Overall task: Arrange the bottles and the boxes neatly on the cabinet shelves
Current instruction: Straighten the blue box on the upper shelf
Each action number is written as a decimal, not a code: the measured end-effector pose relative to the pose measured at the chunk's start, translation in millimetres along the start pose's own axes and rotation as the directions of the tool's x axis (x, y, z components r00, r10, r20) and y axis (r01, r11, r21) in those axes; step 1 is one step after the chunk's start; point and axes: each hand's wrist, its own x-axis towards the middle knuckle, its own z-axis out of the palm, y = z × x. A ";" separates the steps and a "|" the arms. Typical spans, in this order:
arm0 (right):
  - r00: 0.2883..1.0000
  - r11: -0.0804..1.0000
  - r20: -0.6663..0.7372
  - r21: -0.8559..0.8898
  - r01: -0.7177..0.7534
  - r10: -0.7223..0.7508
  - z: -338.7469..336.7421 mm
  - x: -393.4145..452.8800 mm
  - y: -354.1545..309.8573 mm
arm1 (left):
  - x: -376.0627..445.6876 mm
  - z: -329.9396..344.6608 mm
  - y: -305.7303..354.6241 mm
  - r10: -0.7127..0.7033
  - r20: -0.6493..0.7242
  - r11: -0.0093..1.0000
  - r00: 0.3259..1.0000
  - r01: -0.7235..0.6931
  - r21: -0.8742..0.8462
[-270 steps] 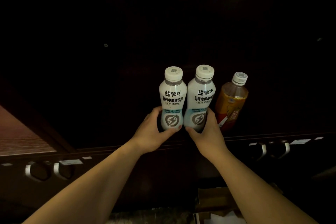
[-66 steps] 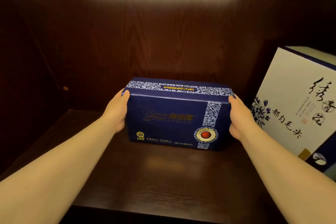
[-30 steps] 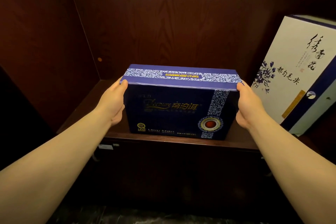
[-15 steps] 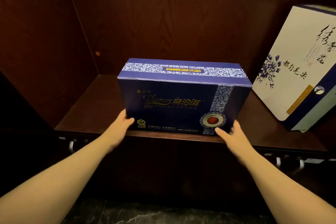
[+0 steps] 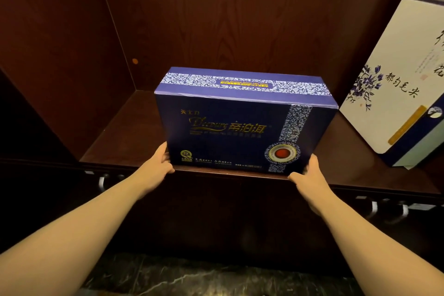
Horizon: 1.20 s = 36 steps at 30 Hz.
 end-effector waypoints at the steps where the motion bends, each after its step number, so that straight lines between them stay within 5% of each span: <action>1: 1.000 1.000 0.004 -0.007 0.000 0.000 2.0 -1.1 -1.0 | -0.1 -3.2 -1.4 -0.003 0.002 1.000 1.000 0.003 0.004; 36: 0.999 0.995 0.048 -0.101 -0.005 0.010 27.4 -17.0 -16.4 | -6.1 -23.3 -9.9 -0.011 -0.063 0.999 0.998 0.013 0.034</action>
